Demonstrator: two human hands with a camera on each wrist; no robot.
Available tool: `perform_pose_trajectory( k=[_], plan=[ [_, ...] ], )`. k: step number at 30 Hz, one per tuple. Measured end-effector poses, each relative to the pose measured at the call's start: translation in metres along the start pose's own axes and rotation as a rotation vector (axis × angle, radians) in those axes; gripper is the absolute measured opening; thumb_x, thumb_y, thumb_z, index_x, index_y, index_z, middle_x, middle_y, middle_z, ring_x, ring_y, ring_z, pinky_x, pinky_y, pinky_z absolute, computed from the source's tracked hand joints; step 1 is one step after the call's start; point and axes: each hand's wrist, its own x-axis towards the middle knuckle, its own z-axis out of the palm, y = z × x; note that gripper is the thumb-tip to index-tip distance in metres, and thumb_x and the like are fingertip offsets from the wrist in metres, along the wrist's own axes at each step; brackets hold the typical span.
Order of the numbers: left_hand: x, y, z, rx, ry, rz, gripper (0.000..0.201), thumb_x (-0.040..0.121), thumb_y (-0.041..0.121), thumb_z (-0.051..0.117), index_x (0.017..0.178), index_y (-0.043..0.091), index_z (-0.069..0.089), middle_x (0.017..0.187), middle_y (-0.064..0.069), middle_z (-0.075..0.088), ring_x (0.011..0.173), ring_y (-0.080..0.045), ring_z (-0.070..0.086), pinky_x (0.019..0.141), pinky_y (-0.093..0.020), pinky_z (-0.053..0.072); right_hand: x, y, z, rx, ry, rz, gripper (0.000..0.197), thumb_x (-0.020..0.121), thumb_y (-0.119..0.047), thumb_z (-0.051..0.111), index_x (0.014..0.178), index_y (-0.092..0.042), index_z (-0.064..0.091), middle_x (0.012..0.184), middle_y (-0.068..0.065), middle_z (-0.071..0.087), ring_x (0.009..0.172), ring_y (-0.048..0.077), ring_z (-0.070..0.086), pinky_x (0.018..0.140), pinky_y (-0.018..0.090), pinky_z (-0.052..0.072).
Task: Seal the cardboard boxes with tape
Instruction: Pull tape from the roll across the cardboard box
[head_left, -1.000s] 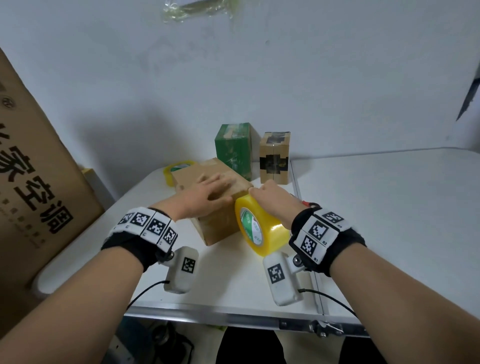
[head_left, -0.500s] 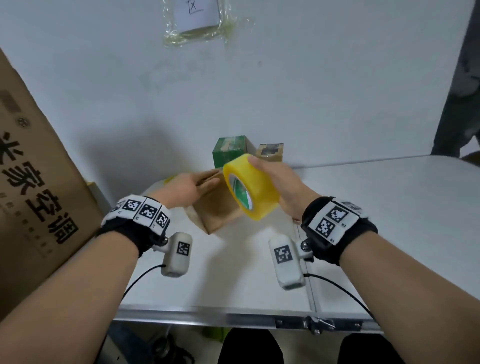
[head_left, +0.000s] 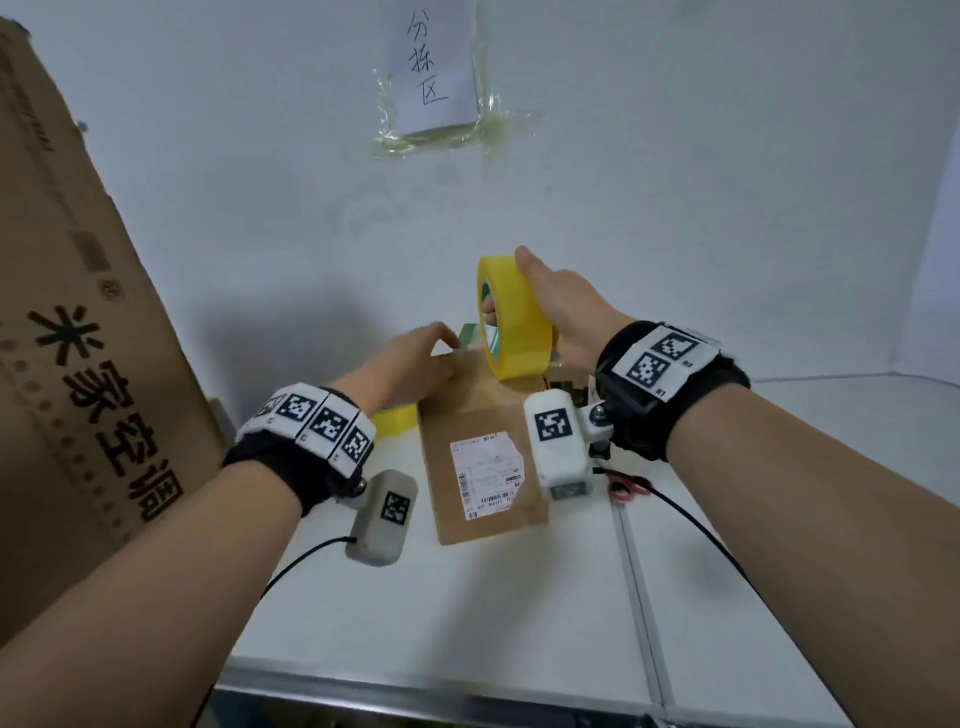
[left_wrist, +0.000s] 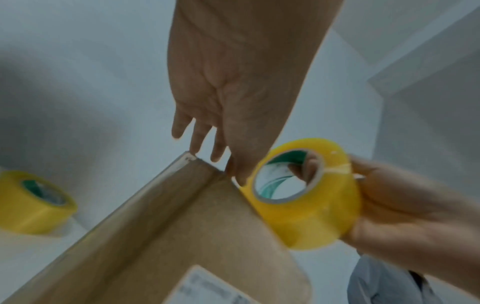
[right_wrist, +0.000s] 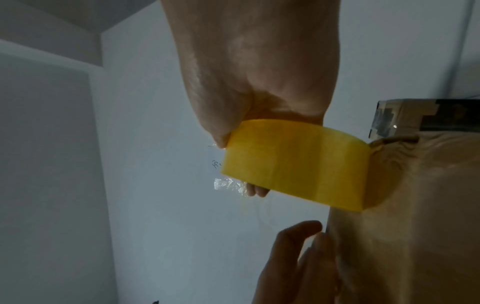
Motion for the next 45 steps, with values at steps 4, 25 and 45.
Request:
perform_pose_trajectory(
  k=[4, 25, 45],
  plan=[
    [-0.012, 0.004, 0.015, 0.127, -0.274, 0.136, 0.071, 0.090, 0.064, 0.042, 0.151, 0.033, 0.025, 0.158, 0.001, 0.025, 0.147, -0.032, 0.014, 0.118, -0.043, 0.020, 0.007, 0.006, 0.006, -0.071, -0.013, 0.015, 0.071, 0.101, -0.055, 0.034, 0.108, 0.009, 0.066, 0.085, 0.015, 0.072, 0.072, 0.023, 0.070, 0.075, 0.035, 0.058],
    [0.026, -0.008, 0.040, 0.193, -0.139, 0.116, 0.042, 0.093, 0.041, 0.055, 0.128, 0.016, 0.052, 0.121, -0.009, 0.060, 0.106, -0.030, 0.058, 0.094, -0.041, 0.045, -0.032, 0.048, 0.014, -0.050, 0.107, 0.198, 0.068, 0.087, -0.061, 0.049, 0.125, -0.005, 0.058, 0.105, 0.015, 0.071, 0.096, 0.030, 0.068, 0.095, 0.045, 0.053],
    [0.024, 0.004, 0.037, 0.207, -0.150, 0.071, 0.079, 0.087, 0.062, 0.053, 0.150, 0.019, 0.032, 0.138, -0.010, 0.052, 0.117, -0.029, 0.054, 0.089, -0.032, 0.042, -0.054, 0.149, 0.005, -0.153, 0.102, 0.369, 0.101, 0.067, -0.083, 0.041, 0.133, -0.007, 0.054, 0.114, 0.012, 0.070, 0.104, 0.029, 0.067, 0.096, 0.046, 0.052]
  ],
)
